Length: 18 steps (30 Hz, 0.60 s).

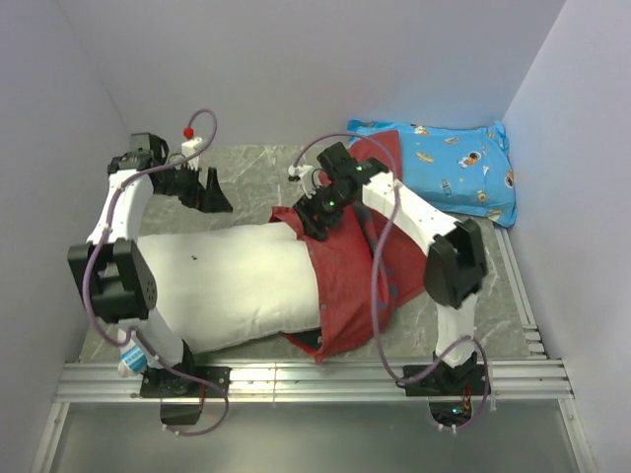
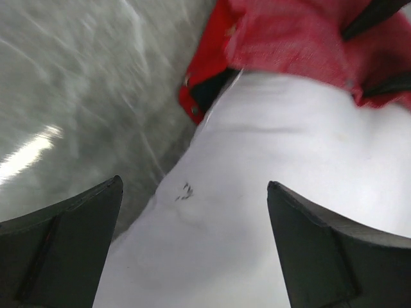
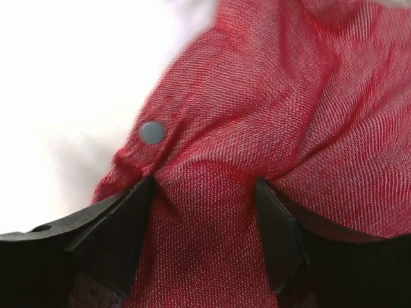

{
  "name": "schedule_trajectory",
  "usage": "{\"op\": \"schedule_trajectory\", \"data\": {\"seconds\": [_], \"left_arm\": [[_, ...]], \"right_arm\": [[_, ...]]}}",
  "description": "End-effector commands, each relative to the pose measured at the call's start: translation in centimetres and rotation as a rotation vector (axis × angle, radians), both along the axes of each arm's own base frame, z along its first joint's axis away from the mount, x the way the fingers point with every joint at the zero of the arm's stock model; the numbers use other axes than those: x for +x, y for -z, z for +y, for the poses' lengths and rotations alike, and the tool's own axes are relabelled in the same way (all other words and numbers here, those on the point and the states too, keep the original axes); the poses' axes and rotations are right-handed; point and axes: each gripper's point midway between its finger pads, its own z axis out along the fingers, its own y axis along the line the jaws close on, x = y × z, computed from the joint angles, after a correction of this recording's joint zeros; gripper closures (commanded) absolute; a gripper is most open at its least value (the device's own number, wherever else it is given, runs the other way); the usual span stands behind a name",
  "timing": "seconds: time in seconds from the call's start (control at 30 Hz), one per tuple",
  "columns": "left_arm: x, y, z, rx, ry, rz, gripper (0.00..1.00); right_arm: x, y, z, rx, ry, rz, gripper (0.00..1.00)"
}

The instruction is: Put the pillow into the pillowcase

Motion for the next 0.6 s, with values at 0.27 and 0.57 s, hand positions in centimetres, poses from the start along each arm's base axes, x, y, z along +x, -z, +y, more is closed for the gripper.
{"op": "schedule_trajectory", "data": {"seconds": [0.27,0.57], "left_arm": [[-10.1,6.5,-3.7,-0.158,0.313,0.371,0.01],[-6.8,3.0,-6.4,-0.126,0.416,0.103,0.99]], "right_arm": [[-3.3,0.8,-1.9,-0.097,-0.093,-0.173,0.28],[1.8,-12.2,-0.8,0.244,0.089,-0.092,0.21]]}}
